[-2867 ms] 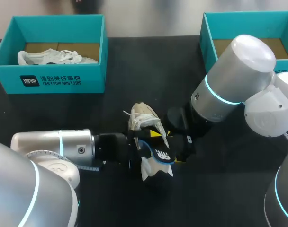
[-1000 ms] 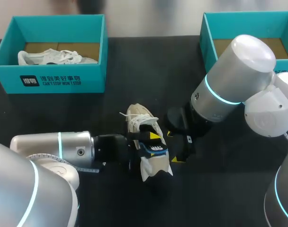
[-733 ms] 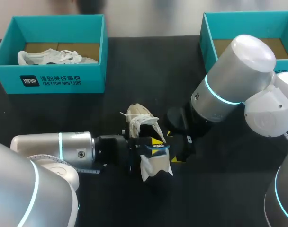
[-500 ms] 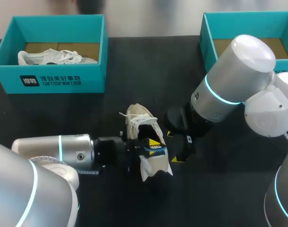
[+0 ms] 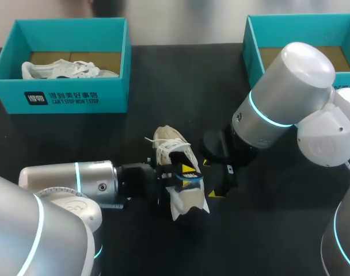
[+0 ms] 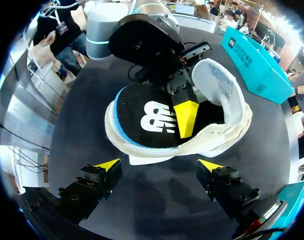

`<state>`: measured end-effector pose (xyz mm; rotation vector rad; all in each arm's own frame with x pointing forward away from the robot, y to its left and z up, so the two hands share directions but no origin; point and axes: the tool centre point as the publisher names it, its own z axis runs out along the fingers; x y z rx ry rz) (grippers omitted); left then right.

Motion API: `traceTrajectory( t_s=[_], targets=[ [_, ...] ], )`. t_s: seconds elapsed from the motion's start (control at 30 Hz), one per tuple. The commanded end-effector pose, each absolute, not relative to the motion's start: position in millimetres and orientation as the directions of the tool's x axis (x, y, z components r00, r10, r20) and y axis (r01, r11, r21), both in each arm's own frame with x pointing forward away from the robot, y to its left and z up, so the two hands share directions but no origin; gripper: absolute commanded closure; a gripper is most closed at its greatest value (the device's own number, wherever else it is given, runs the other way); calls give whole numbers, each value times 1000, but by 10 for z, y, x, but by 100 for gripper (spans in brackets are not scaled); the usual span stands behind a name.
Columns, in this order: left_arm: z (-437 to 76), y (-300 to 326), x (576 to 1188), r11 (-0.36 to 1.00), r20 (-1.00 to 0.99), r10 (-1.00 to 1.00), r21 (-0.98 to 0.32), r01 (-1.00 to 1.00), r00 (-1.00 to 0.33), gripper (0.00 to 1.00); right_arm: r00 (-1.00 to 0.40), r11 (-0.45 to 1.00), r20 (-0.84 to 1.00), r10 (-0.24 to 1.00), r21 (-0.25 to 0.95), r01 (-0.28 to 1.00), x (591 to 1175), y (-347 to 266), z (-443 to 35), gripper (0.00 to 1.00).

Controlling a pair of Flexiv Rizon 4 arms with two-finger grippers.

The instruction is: Take the shoe out of the shoebox, open the shoe tongue, remove and reinsert the insole, then place the shoe into the shoebox

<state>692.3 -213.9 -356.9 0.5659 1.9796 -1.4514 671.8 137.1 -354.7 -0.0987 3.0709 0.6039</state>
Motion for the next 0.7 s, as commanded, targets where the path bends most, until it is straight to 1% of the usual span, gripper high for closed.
traceTrajectory(
  t_s=[0.03, 0.07, 0.13, 0.2, 0.23, 0.3, 0.4, 0.43, 0.47, 0.5, 0.53, 0.57, 0.7],
  targets=[
    [-3465, -2097, 6851, 303, -686, -19, -697, 650, -727, 52, -998, 924, -25, -59, 377, -64, 6707, 1384, -3559, 0],
    [-3438, -2095, 6837, 303, -687, -19, -697, 650, -727, 51, -998, 924, -25, -59, 377, -64, 6707, 1384, -3559, 0],
    [-3373, -2094, 6813, 303, -695, -20, -689, 658, -719, 53, -998, 924, -25, -59, 377, -64, 6707, 1384, -3559, 0],
    [-3305, -2096, 6781, 299, -698, -22, -687, 662, -715, 58, -998, 924, -25, -59, 377, -64, 6707, 1384, -3559, 0],
    [-3282, -2095, 6761, 298, -699, -21, -687, 663, -715, 58, -998, 924, -25, -59, 377, -64, 6707, 1384, -3559, 0],
    [-3247, -2098, 6734, 294, -690, -13, -694, 657, -724, 59, -998, 924, -25, -59, 377, -64, 6707, 1384, -3559, 0],
    [-3214, -2108, 6672, 299, -693, 3, -687, 662, -721, 57, -998, 924, -25, -59, 377, -64, 6707, 1384, -3559, 0],
    [-3207, -2112, 6657, 307, -704, 6, -674, 672, -710, 59, -998, 924, -25, -59, 377, -64, 6707, 1384, -3559, 0],
    [-3202, -2118, 6641, 308, -708, 10, -669, 676, -706, 63, -998, 924, -25, -59, 377, -64, 6707, 1384, -3559, 0],
    [-3203, -2122, 6630, 308, -706, 11, -671, 674, -708, 71, -998, 924, -25, -59, 377, -64, 6707, 1384, -3559, 0],
    [-3204, -2125, 6625, 310, -706, 11, -671, 674, -708, 81, -998, 924, -25, -59, 377, -64, 6707, 1384, -3559, 0],
    [-3212, -2129, 6629, 317, -709, 12, -666, 675, -705, 100, -998, 924, -25, -59, 377, -64, 6707, 1384, -3559, 0],
    [-3282, -2154, 6649, 324, -714, 19, -658, 680, -700, 100, -998, 924, -25, -59, 377, -64, 6707, 1384, -3559, 0]
  ],
)
